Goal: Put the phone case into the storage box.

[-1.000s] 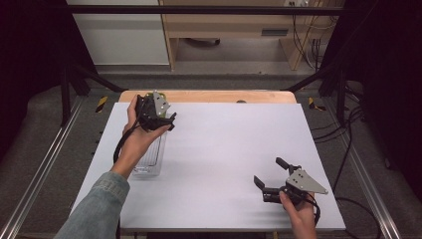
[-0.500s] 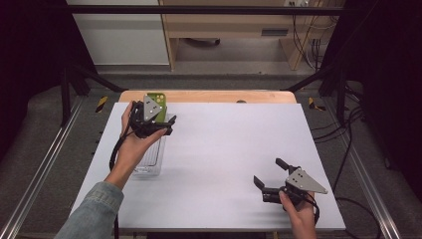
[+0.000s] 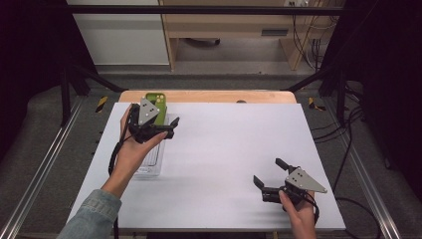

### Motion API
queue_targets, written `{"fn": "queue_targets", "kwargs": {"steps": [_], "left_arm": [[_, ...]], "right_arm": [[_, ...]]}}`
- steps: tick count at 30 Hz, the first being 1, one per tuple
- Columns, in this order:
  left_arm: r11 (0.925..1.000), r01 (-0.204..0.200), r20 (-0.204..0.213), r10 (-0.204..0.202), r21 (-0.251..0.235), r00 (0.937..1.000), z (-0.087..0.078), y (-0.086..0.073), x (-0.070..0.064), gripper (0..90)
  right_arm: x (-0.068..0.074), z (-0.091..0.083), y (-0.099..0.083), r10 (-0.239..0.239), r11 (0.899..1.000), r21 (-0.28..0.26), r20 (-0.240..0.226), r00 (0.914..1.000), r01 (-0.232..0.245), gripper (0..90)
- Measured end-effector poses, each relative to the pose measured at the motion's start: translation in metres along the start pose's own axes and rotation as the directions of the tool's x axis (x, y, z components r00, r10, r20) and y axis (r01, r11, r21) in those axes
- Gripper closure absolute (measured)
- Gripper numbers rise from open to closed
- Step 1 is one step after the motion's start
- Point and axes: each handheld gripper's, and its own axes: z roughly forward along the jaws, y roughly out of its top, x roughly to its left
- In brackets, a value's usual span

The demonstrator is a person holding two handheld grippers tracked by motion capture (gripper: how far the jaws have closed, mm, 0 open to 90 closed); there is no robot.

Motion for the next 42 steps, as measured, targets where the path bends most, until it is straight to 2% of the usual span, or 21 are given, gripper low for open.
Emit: {"fn": "queue_targets", "kwargs": {"steps": [21, 29, 42], "left_arm": [[0.9980, 0.039, 0.016, -0.038, -0.050, 0.9991, -0.012, -0.007, 0.002, 4.7], [0.9951, 0.055, 0.041, -0.052, -0.082, 0.9978, -0.022, -0.007, -0.002, 2.4], [0.9908, 0.072, 0.057, -0.066, -0.114, 0.9962, -0.037, -0.014, -0.011, 2.4]], "right_arm": [[0.000, 0.000, 0.000, -0.001, 1.000, 0.000, -0.001, 1.0000, 0.001, 1.8], [0.000, 0.000, 0.000, 0.004, 1.000, -0.004, -0.004, 1.0000, -0.004, 1.8], [0.000, 0.000, 0.001, 0.010, 1.000, -0.006, -0.004, 0.9999, -0.010, 1.7]]}}
